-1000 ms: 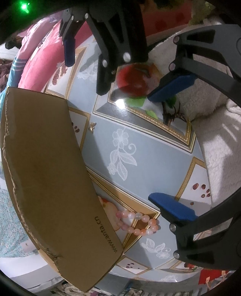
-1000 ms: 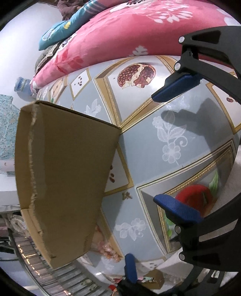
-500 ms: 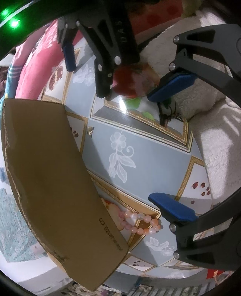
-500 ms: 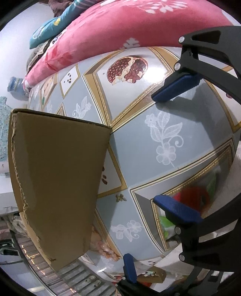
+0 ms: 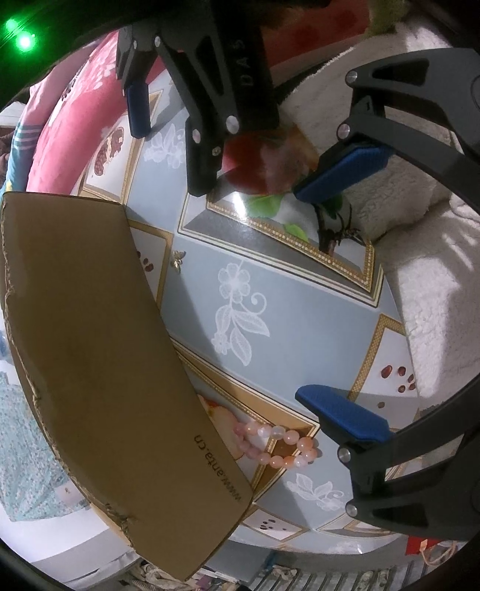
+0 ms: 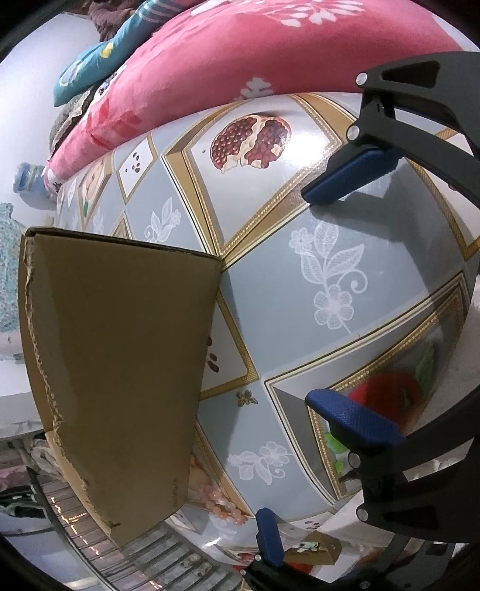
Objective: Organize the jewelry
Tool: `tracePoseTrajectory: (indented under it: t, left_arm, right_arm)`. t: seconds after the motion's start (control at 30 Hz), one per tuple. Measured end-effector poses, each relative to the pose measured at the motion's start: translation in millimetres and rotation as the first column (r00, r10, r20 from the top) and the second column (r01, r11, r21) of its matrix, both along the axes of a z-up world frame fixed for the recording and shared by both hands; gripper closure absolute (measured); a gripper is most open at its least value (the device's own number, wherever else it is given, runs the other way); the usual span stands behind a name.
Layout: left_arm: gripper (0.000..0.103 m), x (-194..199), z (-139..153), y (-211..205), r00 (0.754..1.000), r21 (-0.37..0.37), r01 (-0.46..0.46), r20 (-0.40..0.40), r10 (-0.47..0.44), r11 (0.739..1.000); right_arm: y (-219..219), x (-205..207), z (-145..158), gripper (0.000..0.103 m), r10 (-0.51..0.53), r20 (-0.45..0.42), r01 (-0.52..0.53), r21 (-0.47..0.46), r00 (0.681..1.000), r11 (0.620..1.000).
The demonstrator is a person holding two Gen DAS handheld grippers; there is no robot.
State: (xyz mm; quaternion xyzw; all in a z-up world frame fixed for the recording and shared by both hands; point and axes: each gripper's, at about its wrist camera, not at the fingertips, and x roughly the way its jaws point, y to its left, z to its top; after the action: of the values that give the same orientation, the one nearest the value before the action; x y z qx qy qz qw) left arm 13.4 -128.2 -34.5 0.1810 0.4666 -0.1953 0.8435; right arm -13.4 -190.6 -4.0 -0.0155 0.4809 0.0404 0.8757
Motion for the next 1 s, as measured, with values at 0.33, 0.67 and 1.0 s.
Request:
tracePoseTrajectory:
  t: [0.33,0.67,1.0]
  left_arm:
    - [0.007,-7.0,-2.9,-8.6,0.999,0.025,0.019,0.027,-0.019,1.0]
    - [0.007,-17.9,19.3,6.7,0.994,-0.056,0.049,0.103,-0.043,0.997]
    - [0.008,-5.0,37.9,57.3,0.982,-0.125,-0.046,0.178,0.068,0.991]
  right_arm:
    - [1.3,-3.4,-0.8,0.006,-0.032,0.014,0.032,-0.002,0.999,0.999]
    - [1.2,-3.8,-1.3,0.006,-0.028,0.015,0.028,-0.003,0.999,1.0]
    - [1.1,-5.6,-2.2,0.006,-0.022,0.038,0.022,-0.001,0.999,1.0]
